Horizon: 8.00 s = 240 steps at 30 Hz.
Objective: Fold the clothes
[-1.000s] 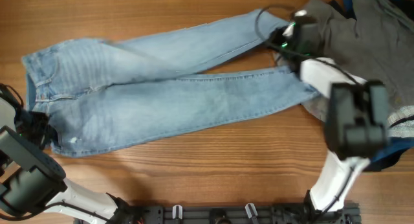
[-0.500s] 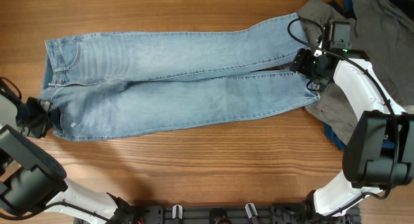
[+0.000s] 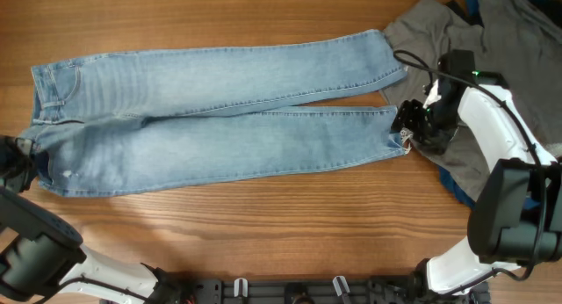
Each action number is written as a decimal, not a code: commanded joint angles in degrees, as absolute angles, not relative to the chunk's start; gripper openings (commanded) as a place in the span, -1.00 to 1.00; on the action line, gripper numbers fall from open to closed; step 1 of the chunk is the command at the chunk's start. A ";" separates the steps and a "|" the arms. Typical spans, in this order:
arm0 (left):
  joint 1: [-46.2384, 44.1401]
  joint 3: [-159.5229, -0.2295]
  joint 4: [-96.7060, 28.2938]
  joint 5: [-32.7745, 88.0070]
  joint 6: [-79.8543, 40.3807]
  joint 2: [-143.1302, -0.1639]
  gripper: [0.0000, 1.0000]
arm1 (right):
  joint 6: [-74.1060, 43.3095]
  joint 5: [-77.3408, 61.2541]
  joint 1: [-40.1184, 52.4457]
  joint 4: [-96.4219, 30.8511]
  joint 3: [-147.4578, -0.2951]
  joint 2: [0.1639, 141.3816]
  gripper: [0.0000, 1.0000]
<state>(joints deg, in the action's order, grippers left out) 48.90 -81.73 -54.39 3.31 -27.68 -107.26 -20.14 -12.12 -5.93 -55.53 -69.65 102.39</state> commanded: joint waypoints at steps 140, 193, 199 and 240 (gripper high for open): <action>45.45 -79.53 -34.00 7.44 -30.35 -97.62 -0.92 | -24.25 -14.26 -4.29 -54.04 -99.00 115.85 -0.92; 41.04 -79.50 -36.58 0.08 -13.87 -117.51 -0.56 | -19.07 -3.49 -1.89 -70.83 -105.51 124.62 0.99; 44.91 -79.53 -44.69 -17.30 -20.23 -117.99 -0.92 | -17.96 -3.46 -1.91 -72.77 -105.51 124.62 0.99; 48.23 -59.72 -32.93 3.38 -28.97 -100.68 -0.92 | -10.68 -11.94 -1.85 -65.19 -100.84 124.64 0.99</action>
